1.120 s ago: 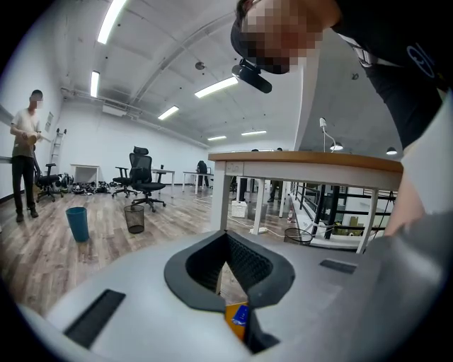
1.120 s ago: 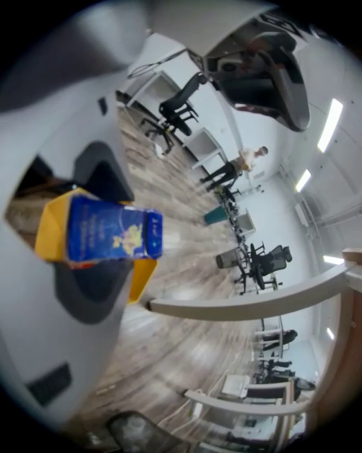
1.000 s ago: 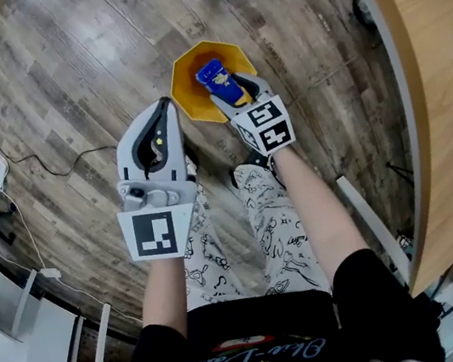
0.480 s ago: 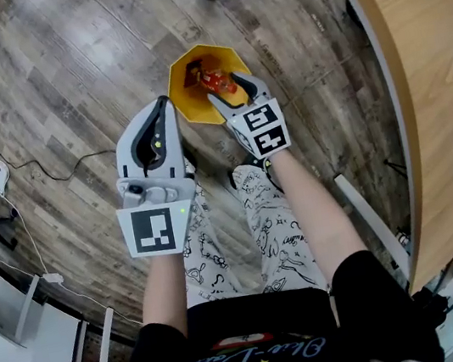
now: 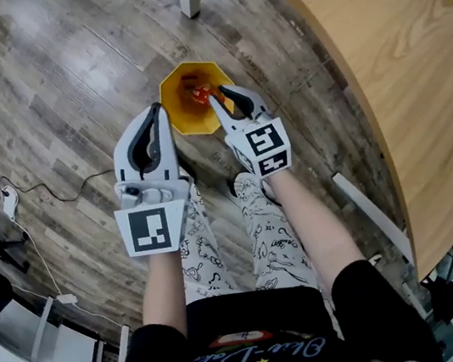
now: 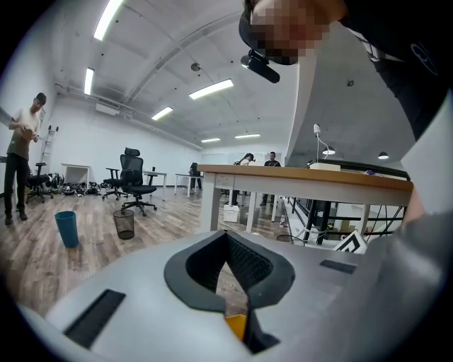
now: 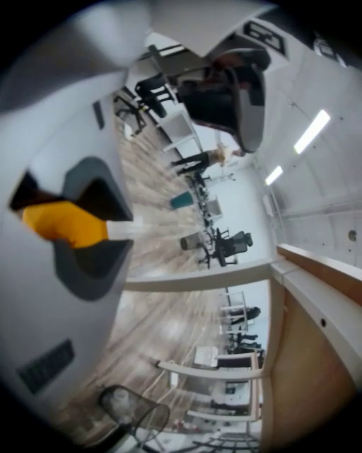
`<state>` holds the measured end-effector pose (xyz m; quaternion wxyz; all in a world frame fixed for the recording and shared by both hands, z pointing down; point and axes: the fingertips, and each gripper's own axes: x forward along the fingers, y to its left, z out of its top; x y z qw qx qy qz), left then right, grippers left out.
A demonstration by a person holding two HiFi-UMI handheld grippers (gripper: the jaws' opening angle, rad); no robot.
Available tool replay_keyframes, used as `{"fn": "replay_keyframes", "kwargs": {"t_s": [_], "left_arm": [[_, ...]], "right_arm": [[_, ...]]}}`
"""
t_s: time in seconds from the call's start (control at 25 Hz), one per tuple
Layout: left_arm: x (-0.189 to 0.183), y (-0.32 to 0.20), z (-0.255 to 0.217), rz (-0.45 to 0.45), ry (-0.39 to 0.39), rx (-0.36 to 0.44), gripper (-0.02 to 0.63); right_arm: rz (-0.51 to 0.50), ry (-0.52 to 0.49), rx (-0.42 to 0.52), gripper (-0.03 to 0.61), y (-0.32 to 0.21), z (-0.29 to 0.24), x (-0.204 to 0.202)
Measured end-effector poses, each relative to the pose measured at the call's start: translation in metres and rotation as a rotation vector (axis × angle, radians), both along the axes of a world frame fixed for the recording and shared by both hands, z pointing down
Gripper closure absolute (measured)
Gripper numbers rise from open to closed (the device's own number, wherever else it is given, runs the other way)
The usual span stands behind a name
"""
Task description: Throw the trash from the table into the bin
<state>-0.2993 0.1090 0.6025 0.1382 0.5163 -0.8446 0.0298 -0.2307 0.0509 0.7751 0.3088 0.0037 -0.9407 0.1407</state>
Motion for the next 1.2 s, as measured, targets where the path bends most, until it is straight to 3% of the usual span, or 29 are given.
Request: {"fn": "replay_keyframes", "kwargs": {"t_s": [0.16,0.52,0.92,1.2], "left_arm": [[0.001,-0.006,-0.017,0.011,-0.015,0.006,0.603],[0.025,-0.022,-0.071,0.097,-0.054,0.037,0.603],[0.047,-0.031,-0.138,0.092,-0.112,0.059,0.603],[0.072,-0.046,-0.185,0.146,-0.137,0.086,0.603]], "right_arm": [[0.05,-0.085,0.021,0.572,-0.006,-0.047,-0.002],[0.133,-0.305,0.04,0.572,-0.016,-0.173,0.02],[0.241,-0.464,0.082,0.572,-0.036,-0.297,0.069],[0.348,-0.535,0.113,0.572,-0.063,-0.355,0.103]]}}
